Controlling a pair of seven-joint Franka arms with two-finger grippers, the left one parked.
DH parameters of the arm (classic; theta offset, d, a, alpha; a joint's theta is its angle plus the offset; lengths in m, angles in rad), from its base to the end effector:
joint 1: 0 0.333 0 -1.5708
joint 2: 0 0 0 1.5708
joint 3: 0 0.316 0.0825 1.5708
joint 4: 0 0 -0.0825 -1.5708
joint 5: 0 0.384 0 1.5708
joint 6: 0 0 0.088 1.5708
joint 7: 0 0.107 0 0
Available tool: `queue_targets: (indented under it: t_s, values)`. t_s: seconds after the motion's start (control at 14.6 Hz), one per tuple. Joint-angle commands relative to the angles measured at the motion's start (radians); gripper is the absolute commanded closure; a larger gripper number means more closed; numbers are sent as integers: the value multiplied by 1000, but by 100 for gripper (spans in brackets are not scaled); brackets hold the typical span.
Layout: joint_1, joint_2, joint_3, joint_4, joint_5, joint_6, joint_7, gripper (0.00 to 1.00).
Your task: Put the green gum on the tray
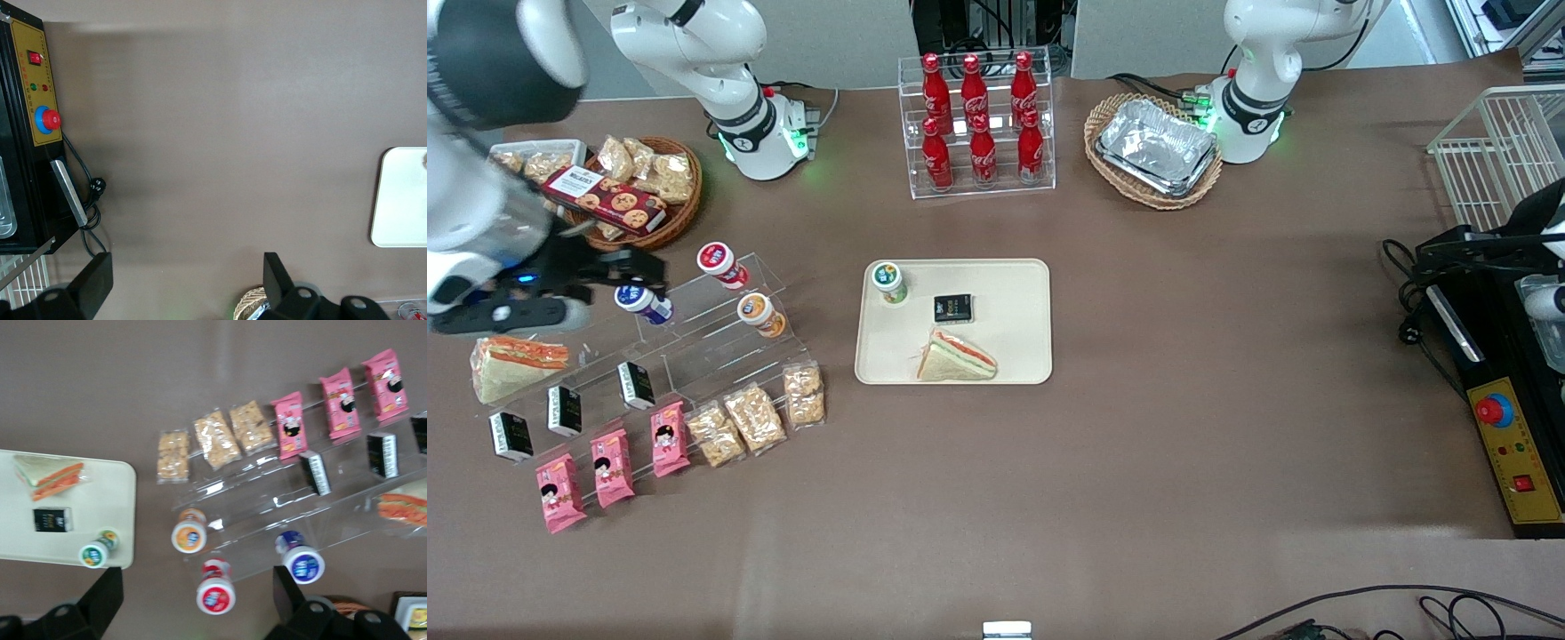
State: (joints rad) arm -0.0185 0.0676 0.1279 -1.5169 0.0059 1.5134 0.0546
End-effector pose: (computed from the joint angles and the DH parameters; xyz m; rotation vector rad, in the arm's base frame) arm 0.5656 0.0602 0.6073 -3.1297 -0.0860 0.1120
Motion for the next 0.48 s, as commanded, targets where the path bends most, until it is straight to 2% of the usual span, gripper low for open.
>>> queue_targets:
  t_s: [0.0, 0.14, 0.41]
  values:
    - [-8, -3, -42, 18, -10, -24, -82, 0]
    - [-46, -2, -44, 38, -7, -22, -85, 0]
    - [-52, -2, -70, 47, -10, -15, -111, 0]
